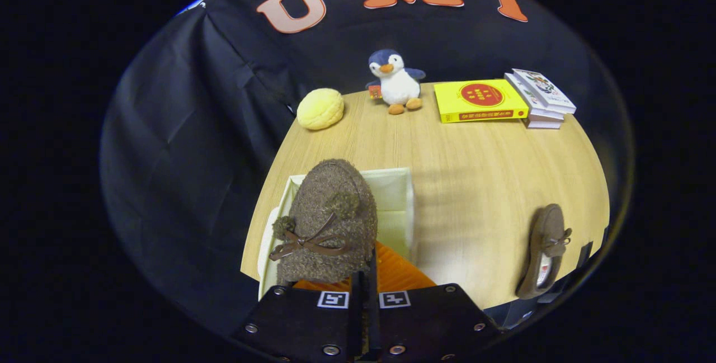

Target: Open the storage box then place both shoes into the box .Put the left shoe in first, then the right shoe, with the right side of both shoes facing outward in a uniform manner.

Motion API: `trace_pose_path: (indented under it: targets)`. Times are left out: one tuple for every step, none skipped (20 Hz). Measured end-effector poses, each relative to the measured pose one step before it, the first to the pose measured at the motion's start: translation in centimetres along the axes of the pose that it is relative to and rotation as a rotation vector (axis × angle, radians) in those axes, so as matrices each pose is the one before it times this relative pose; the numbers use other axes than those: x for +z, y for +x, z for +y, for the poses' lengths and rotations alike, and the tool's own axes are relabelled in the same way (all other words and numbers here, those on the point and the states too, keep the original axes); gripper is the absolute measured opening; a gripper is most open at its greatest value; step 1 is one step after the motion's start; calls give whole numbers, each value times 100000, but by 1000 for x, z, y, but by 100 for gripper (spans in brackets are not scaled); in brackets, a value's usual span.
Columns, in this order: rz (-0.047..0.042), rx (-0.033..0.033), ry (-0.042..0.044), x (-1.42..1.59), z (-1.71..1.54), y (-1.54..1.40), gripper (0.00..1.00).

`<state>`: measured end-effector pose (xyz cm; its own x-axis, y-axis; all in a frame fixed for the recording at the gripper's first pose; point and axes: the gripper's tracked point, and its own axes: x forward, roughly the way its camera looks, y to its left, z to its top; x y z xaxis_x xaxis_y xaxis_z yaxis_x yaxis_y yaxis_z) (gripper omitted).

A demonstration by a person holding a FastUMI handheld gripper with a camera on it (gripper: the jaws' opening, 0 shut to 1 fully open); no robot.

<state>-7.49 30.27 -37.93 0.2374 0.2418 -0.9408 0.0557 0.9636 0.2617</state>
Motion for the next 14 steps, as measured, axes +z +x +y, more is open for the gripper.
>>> trace_pose_path:
  targets:
    - [2775,-2502,-439,-693,232,1159,5]
    - [3725,-2338,-431,-702,363,1186,5]
    - [3897,-1606,158,-656,356,1131,5]
    - [2944,-532,1191,-667,488,849,5]
    - [1311,351,1419,-207,662,1018,6]
    - [2642,-271,1278,-467,445,905,6]
    - [3210,-482,884,-675,397,758,5]
    - [3507,-226,269,-733,404,537,6]
    - [3265,318,-280,-525,341,606,8]
    - [3172,1317,377,-657,447,447,9]
    - [2077,1129,318,-485,343,312,14]
    - [2098,1238,-392,-455,138,101,15]
    - [3234,421,-1024,-785,-148,36,17]
    - [1554,2828,-541,-246,199,-453,16]
